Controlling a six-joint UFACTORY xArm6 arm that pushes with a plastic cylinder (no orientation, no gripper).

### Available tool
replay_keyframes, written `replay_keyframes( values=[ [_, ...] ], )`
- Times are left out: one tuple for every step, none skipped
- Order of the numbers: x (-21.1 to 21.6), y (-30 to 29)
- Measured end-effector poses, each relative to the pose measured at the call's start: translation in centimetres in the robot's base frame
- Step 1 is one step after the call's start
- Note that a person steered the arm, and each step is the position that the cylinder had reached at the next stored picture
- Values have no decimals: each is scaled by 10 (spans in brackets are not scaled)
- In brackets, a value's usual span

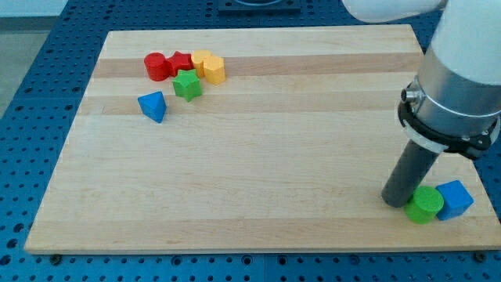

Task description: Separate yellow hexagon from yellow heart

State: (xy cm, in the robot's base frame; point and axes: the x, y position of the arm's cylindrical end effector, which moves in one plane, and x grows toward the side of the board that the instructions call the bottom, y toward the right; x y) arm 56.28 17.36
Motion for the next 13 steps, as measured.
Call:
replay_keyframes(
  values=[
    [-10,-18],
    [-60,-47],
    [-125,-92],
    [-182,-159],
    [-238,-190],
    [-291,-190],
    [-327,-233],
    [-319,-288],
    [-281,-286],
    [-250,-248],
    [-225,-207],
    [-191,-180],
    [-161,-154]
  ],
)
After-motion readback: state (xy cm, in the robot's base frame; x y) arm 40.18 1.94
